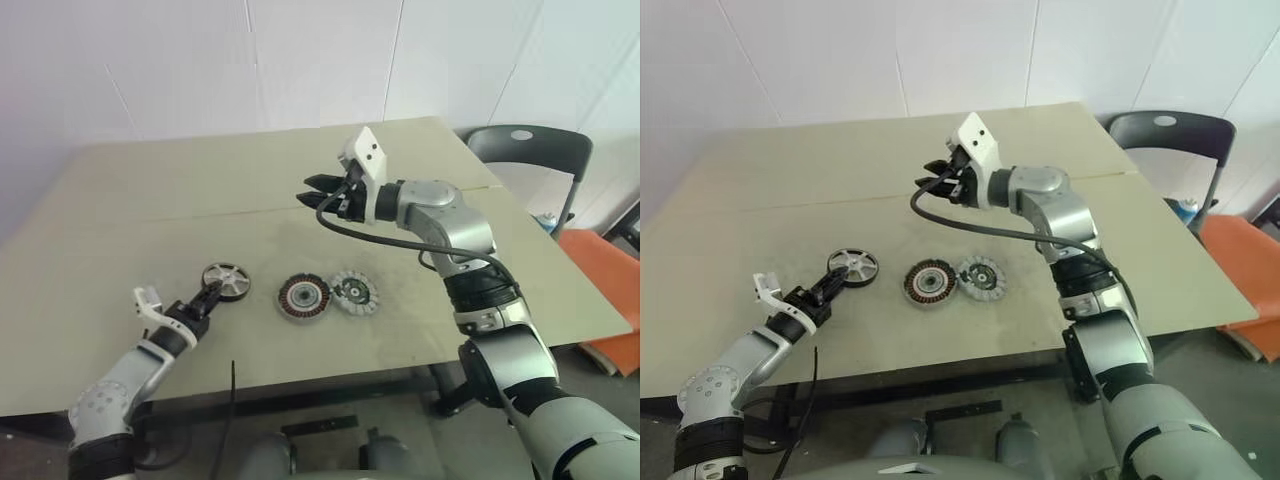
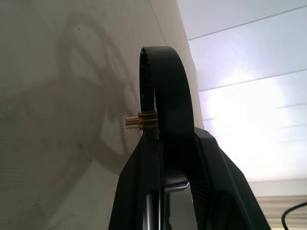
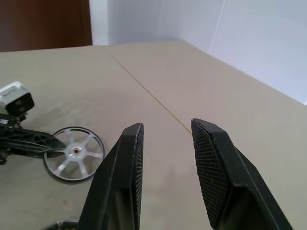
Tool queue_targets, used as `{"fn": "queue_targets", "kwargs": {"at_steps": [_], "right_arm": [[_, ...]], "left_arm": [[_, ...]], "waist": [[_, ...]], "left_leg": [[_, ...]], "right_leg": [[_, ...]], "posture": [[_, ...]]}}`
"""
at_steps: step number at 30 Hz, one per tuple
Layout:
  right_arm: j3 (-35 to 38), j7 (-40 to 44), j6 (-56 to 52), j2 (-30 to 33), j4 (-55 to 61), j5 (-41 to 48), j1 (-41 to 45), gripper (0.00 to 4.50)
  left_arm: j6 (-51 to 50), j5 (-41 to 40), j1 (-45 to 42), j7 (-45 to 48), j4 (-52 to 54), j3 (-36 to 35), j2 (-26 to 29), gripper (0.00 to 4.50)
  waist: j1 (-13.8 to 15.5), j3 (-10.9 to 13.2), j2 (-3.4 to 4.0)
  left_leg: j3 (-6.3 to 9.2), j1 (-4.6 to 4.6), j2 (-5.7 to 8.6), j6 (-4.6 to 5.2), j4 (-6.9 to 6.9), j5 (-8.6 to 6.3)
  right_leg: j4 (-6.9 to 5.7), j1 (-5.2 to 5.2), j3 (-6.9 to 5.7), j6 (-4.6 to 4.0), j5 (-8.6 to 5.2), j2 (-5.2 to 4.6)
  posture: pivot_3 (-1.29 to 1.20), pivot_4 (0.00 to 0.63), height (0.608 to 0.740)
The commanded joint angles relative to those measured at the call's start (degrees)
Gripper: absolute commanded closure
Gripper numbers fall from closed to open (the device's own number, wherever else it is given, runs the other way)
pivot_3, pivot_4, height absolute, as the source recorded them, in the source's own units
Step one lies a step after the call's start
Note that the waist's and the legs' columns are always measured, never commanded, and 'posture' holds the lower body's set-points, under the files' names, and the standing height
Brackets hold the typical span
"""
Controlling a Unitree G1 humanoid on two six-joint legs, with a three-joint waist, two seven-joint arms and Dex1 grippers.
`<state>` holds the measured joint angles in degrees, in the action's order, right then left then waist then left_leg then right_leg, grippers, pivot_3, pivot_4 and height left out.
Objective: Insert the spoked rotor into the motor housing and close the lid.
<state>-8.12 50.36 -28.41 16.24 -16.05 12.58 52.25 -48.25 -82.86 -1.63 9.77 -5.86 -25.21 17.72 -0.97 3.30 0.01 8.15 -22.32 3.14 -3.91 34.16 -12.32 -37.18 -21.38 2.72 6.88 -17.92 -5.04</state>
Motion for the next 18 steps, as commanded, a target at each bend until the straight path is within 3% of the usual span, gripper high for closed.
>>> {"fn": "queue_targets", "kwargs": {"at_steps": [1, 5, 10, 13, 18], "right_arm": [[2.0, 1.7, -1.3, 0.7, 2.4, 2.8, 1.6, 2.81], [4.9, 6.7, -7.9, 3.4, 6.1, 9.6, 0.0, 2.81], [4.9, 12.0, -14.7, 9.8, 11.0, 14.1, -5.0, 2.81], [-0.5, 14.2, -15.1, 15.2, 13.8, 10.7, -10.1, 2.81], [-6.4, 14.5, -14.4, 19.1, 17.3, 7.0, -14.4, 2.81]], "left_arm": [[-0.3, -4.8, -1.6, 3.3, 3.0, -3.0, -1.0, 4.09], [-1.1, -9.3, -3.2, 4.6, 6.6, -3.4, -2.3, 4.09], [-4.5, -11.0, -5.3, 2.4, 8.1, 2.4, -4.7, 4.09], [-8.0, -4.9, -6.5, 4.1, 4.4, 9.3, -5.7, 4.09], [-9.4, -0.3, -10.0, 8.7, -2.2, 11.6, -5.7, 4.09]], "waist": [[0.0, 0.0, 0.00], [0.2, 0.0, -0.13], [0.4, 0.0, -0.25], [0.3, 0.0, -0.26], [-0.4, 0.0, -0.31]], "left_leg": [[0.00, -0.01, 0.00, 0.00, -0.01, 0.00], [0.02, -0.08, -0.02, 0.00, 0.00, 0.00], [0.02, -0.08, 0.03, 0.02, 0.03, -0.01], [-0.02, -0.07, 0.04, 0.03, 0.05, -0.02], [-0.09, -0.07, -0.07, 0.02, 0.04, -0.01]], "right_leg": [[0.00, -0.01, 0.00, 0.00, 0.00, 0.00], [0.01, -0.03, 0.00, 0.01, 0.01, -0.01], [0.12, 0.06, -0.01, 0.01, 0.00, -0.05], [0.11, 0.06, 0.00, 0.01, 0.00, -0.04], [0.00, -0.05, 0.04, 0.01, 0.01, 0.09]], "posture": [[0.00, 0.000, 0.740], [0.00, 0.000, 0.740], [0.00, 0.000, 0.740], [0.00, 0.000, 0.740], [0.00, 0.000, 0.740]]}}
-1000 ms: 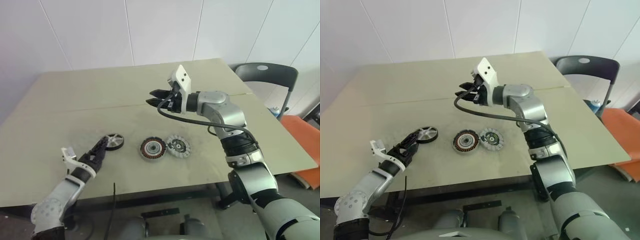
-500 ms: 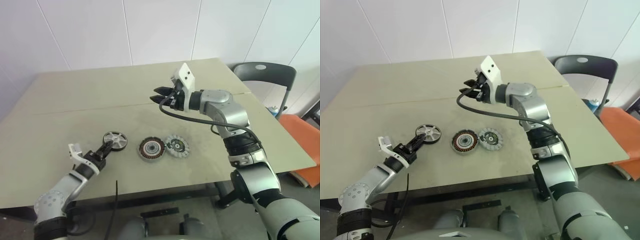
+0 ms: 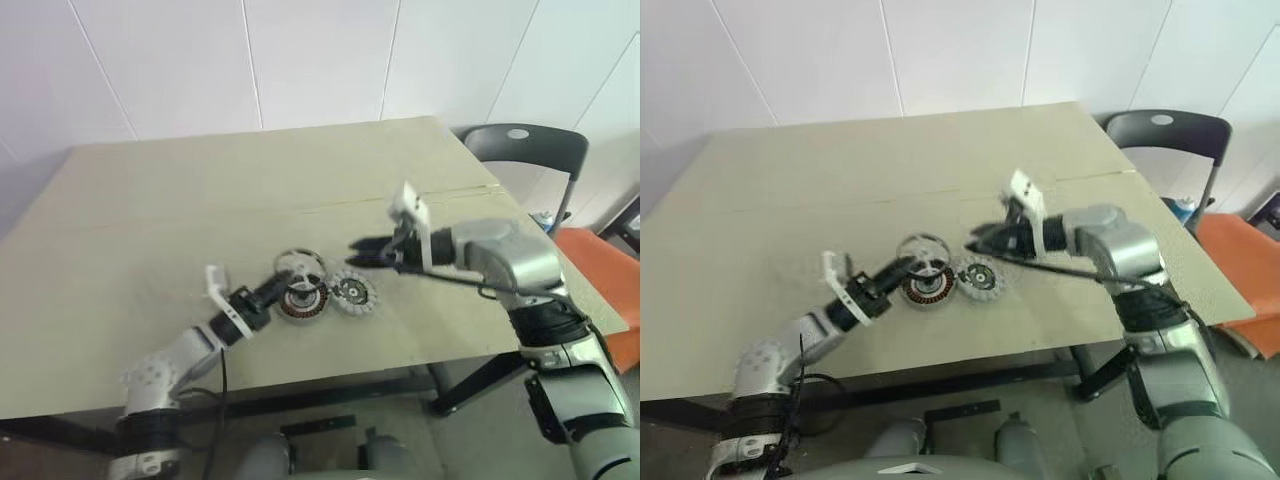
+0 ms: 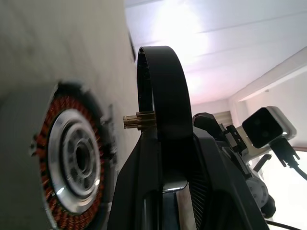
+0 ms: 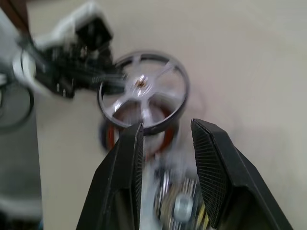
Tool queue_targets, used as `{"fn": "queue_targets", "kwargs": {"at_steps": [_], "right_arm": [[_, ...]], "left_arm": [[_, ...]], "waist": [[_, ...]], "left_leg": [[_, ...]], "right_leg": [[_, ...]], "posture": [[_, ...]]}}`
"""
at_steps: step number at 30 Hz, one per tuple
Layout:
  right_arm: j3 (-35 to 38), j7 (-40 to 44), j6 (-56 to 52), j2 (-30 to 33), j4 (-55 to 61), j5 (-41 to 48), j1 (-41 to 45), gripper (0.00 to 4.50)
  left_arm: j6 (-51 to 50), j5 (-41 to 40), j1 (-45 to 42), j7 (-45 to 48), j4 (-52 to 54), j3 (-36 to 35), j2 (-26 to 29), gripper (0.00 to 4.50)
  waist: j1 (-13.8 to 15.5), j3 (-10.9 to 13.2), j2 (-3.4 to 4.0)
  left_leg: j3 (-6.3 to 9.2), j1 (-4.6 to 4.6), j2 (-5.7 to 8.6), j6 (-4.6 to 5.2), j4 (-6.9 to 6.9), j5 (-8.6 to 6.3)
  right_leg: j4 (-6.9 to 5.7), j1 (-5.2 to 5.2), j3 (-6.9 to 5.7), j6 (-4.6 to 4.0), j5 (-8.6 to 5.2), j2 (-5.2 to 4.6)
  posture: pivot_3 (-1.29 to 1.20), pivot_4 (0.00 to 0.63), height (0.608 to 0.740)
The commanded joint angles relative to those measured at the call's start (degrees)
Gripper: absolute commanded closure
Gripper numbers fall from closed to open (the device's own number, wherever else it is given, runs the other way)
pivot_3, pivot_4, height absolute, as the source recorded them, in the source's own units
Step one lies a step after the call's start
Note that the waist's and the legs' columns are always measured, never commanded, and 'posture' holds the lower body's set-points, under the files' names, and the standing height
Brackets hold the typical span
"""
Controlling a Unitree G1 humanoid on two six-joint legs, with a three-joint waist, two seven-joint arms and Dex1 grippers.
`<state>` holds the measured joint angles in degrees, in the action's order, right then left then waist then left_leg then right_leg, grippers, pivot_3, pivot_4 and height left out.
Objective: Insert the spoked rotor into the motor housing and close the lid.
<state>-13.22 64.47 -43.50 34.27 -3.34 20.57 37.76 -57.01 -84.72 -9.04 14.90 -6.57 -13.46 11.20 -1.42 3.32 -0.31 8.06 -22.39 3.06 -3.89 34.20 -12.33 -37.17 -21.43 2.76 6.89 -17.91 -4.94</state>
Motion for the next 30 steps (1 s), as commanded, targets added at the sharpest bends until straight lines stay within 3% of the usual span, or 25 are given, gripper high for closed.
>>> {"fn": "queue_targets", "kwargs": {"at_steps": [1, 7, 30], "right_arm": [[-1.6, 0.3, 0.8, 1.4, 5.1, -1.2, -0.4, 2.81], [-1.1, -0.5, 0.5, 1.0, 5.4, -1.1, -0.6, 2.81], [-1.9, -0.4, 2.9, -0.2, 1.7, -2.6, 0.4, 2.81]], "left_arm": [[-1.0, 2.3, -3.2, 4.3, -2.4, -0.1, 0.9, 4.09], [-2.9, 5.7, -4.5, 8.1, -6.3, -0.7, 1.9, 4.09], [-7.7, 6.7, 0.9, 8.0, -5.4, -4.1, 1.8, 4.09]], "waist": [[0.1, 0.0, 0.01], [0.6, 0.0, -0.11], [0.2, 0.0, -0.09]], "left_leg": [[0.01, 0.00, 0.00, 0.00, 0.00, 0.00], [0.01, 0.00, 0.06, 0.00, 0.05, 0.00], [0.02, 0.04, 0.04, 0.00, 0.02, 0.00]], "right_leg": [[-0.02, 0.00, 0.00, 0.01, 0.00, 0.00], [0.07, 0.10, 0.00, 0.01, 0.00, -0.07], [0.06, 0.08, 0.00, 0.03, 0.01, -0.07]], "posture": [[0.00, 0.000, 0.740], [0.00, 0.000, 0.740], [0.00, 0.000, 0.740]]}}
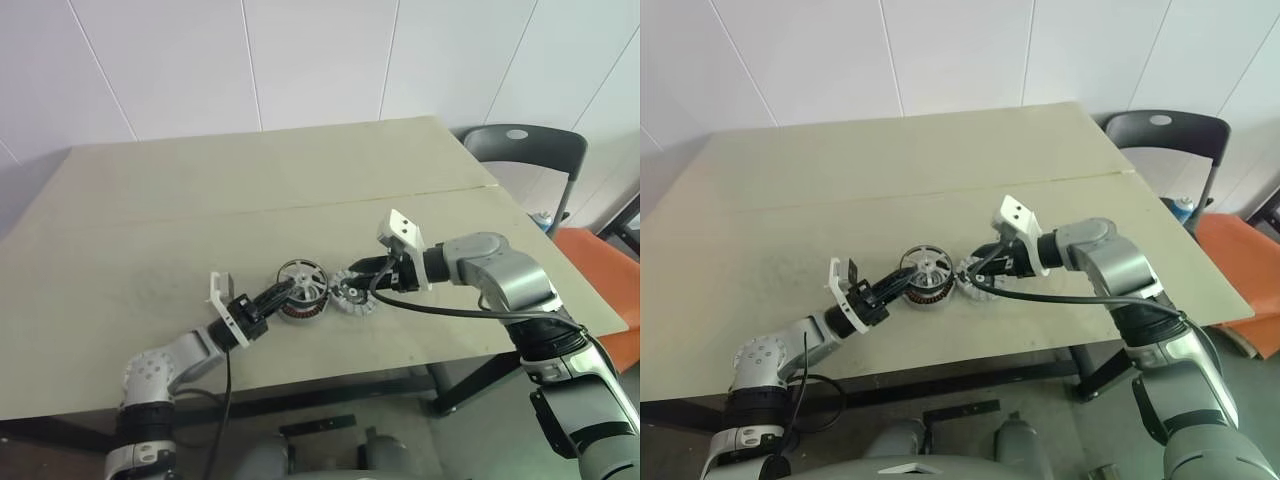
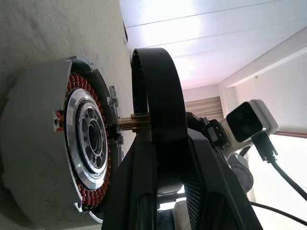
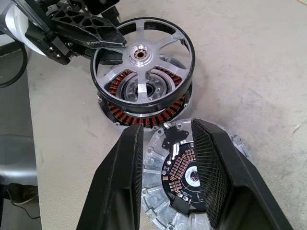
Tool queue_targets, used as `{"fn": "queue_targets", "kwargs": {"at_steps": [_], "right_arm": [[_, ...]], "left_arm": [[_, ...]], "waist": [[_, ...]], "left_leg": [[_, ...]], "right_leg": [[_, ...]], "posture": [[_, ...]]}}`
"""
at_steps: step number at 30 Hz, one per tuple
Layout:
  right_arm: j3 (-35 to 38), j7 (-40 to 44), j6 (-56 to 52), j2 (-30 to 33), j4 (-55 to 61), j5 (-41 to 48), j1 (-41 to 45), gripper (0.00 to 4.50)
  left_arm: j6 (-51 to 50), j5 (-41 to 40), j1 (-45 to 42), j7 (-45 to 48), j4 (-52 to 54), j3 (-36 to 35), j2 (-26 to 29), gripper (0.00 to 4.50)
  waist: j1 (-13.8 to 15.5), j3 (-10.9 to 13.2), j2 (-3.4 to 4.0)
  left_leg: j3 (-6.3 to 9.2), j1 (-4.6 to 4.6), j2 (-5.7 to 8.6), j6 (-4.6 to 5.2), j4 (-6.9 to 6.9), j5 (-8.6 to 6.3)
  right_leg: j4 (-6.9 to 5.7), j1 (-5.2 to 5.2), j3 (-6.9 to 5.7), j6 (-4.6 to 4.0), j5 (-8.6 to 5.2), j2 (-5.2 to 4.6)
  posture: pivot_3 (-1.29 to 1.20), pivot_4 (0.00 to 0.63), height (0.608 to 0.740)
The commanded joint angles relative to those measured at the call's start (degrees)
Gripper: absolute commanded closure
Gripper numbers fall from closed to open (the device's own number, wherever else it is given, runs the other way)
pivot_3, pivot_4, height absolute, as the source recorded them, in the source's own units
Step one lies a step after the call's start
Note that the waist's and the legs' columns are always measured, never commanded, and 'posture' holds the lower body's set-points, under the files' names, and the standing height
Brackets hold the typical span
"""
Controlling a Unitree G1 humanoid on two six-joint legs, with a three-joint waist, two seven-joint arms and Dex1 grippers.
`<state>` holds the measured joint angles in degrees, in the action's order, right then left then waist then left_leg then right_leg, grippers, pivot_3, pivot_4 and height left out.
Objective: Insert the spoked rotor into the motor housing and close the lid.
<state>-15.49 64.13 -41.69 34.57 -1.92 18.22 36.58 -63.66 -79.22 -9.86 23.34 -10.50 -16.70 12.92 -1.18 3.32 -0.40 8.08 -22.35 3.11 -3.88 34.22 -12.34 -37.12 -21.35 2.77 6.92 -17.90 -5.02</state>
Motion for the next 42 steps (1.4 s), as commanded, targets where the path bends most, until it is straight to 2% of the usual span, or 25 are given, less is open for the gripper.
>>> {"fn": "queue_targets", "kwargs": {"at_steps": [1, 21, 35, 42], "right_arm": [[0.4, -0.1, 1.2, -0.5, 0.1, -0.4, 1.7, 2.81], [0.7, -0.5, 2.0, -1.0, -1.1, -1.3, 1.7, 2.81], [0.7, -0.6, 2.5, -1.3, -2.0, -1.6, 2.0, 2.81], [0.6, -0.5, 3.0, -1.8, -2.6, -1.8, 2.3, 2.81]], "left_arm": [[-1.1, 1.4, 1.8, -0.5, -1.6, -0.6, -0.1, 4.09], [-2.3, 2.6, 1.9, -1.5, -3.2, -1.7, -2.0, 4.09], [-0.9, 1.5, 4.1, -6.0, 0.7, -4.3, -3.7, 4.09], [-0.8, -0.1, 5.3, -8.0, 2.8, -4.6, -4.1, 4.09]], "waist": [[0.0, 0.0, 0.00], [0.0, 0.0, 0.04], [-0.3, -0.1, 0.05], [-1.5, -0.1, 0.04]], "left_leg": [[0.00, 0.01, 0.00, 0.00, 0.00, 0.00], [-0.01, 0.08, 0.00, 0.00, 0.01, 0.00], [-0.04, 0.10, -0.01, 0.00, 0.01, 0.00], [-0.05, 0.11, -0.02, 0.00, 0.01, 0.00]], "right_leg": [[0.00, 0.01, 0.00, 0.00, 0.00, 0.00], [-0.04, 0.06, 0.01, 0.01, 0.01, 0.00], [-0.04, 0.06, 0.04, 0.01, 0.01, 0.01], [-0.07, 0.07, 0.06, 0.02, 0.01, 0.01]], "posture": [[0.00, 0.000, 0.740], [0.00, 0.000, 0.740], [0.00, 0.000, 0.740], [0.00, 0.000, 0.740]]}}
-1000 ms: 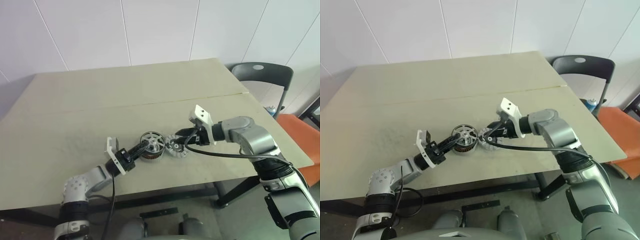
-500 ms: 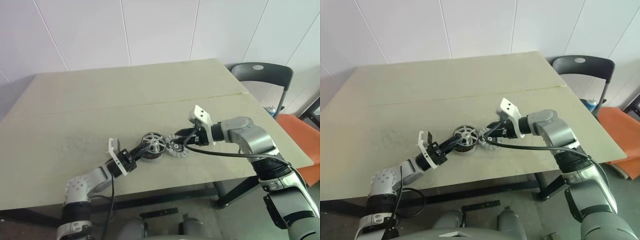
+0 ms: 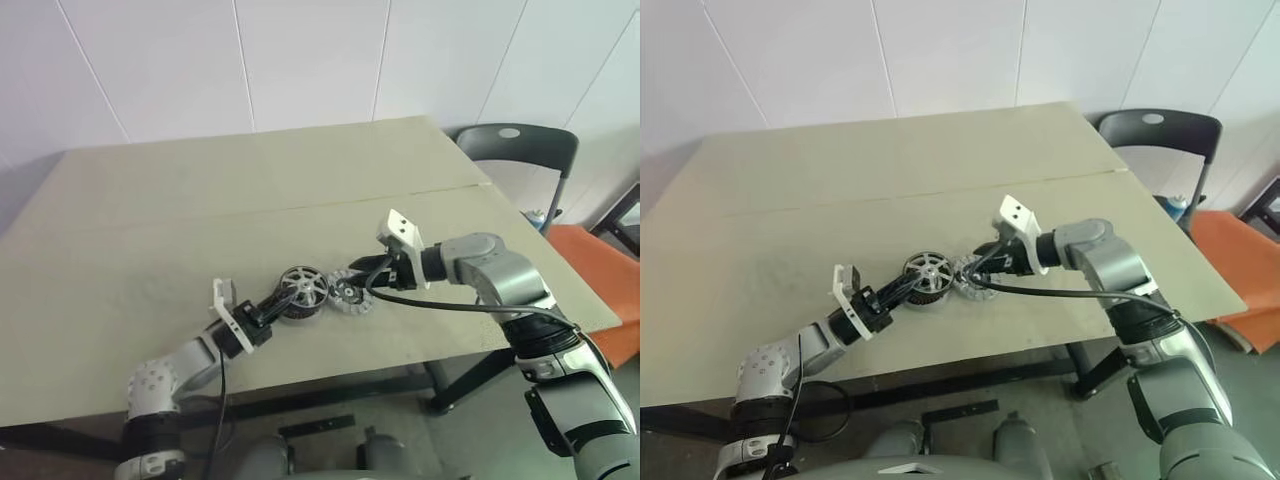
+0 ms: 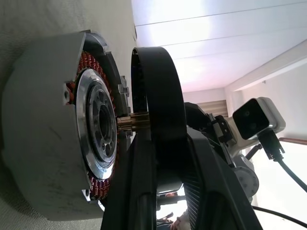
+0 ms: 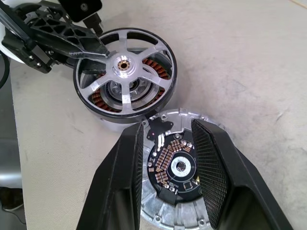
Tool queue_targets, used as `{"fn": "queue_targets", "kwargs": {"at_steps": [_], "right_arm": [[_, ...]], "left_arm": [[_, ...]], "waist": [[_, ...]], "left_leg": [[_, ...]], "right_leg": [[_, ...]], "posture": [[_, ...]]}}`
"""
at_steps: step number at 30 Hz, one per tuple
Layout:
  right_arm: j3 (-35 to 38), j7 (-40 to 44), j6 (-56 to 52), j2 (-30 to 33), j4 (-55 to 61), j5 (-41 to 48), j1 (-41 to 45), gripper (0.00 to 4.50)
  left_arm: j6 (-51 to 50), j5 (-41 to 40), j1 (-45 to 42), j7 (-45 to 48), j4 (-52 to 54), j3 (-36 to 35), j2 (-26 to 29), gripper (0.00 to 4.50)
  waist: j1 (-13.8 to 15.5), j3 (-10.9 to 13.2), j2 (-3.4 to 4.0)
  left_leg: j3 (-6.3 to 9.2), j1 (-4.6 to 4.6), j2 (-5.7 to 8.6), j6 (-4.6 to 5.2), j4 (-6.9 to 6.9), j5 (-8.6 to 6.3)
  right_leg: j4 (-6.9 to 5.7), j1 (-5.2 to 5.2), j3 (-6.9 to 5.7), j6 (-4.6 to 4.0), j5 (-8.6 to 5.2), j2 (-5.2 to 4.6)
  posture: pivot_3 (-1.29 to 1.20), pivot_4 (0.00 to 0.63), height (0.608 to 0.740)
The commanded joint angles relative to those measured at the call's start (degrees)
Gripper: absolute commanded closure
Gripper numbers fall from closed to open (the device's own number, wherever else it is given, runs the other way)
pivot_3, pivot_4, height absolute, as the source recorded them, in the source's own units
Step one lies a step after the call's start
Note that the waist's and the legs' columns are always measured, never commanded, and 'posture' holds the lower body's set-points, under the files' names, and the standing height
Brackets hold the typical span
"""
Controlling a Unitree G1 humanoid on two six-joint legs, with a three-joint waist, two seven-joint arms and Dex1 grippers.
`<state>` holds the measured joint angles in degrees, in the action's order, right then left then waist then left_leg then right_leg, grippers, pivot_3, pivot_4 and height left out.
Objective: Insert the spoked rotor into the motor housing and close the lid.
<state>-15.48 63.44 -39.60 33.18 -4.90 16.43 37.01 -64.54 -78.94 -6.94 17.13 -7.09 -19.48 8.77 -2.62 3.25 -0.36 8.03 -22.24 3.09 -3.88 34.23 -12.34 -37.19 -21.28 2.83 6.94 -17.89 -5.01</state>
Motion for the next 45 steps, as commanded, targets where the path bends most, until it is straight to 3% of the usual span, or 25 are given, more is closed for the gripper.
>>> {"fn": "queue_targets", "kwargs": {"at_steps": [1, 24, 45], "right_arm": [[0.7, 0.2, 0.9, -0.4, 0.3, 0.0, 1.9, 2.81], [0.5, 0.4, 1.8, -0.9, -1.0, -0.6, 2.2, 2.81], [0.6, -0.1, 1.6, -0.9, -0.2, -0.4, 1.3, 2.81]], "left_arm": [[0.1, -0.6, 2.6, -2.1, -0.3, -1.9, 0.0, 4.09], [4.0, -4.5, 4.4, -7.2, 4.0, -2.4, -0.3, 4.09], [2.1, -2.9, 2.5, -4.3, 0.1, -0.5, 0.5, 4.09]], "waist": [[0.0, 0.0, 0.00], [0.0, 0.0, 0.00], [0.1, 0.0, 0.00]], "left_leg": [[0.00, 0.01, 0.00, 0.00, 0.00, 0.00], [-0.01, 0.03, -0.01, 0.00, 0.00, 0.00], [0.00, 0.08, 0.00, 0.00, 0.04, 0.00]], "right_leg": [[-0.01, 0.00, 0.00, 0.00, 0.00, 0.00], [-0.03, 0.01, 0.01, 0.00, 0.00, 0.02], [-0.05, 0.10, 0.01, -0.01, 0.00, 0.01]], "posture": [[0.00, 0.000, 0.740], [0.00, 0.000, 0.740], [0.00, 0.000, 0.740]]}}
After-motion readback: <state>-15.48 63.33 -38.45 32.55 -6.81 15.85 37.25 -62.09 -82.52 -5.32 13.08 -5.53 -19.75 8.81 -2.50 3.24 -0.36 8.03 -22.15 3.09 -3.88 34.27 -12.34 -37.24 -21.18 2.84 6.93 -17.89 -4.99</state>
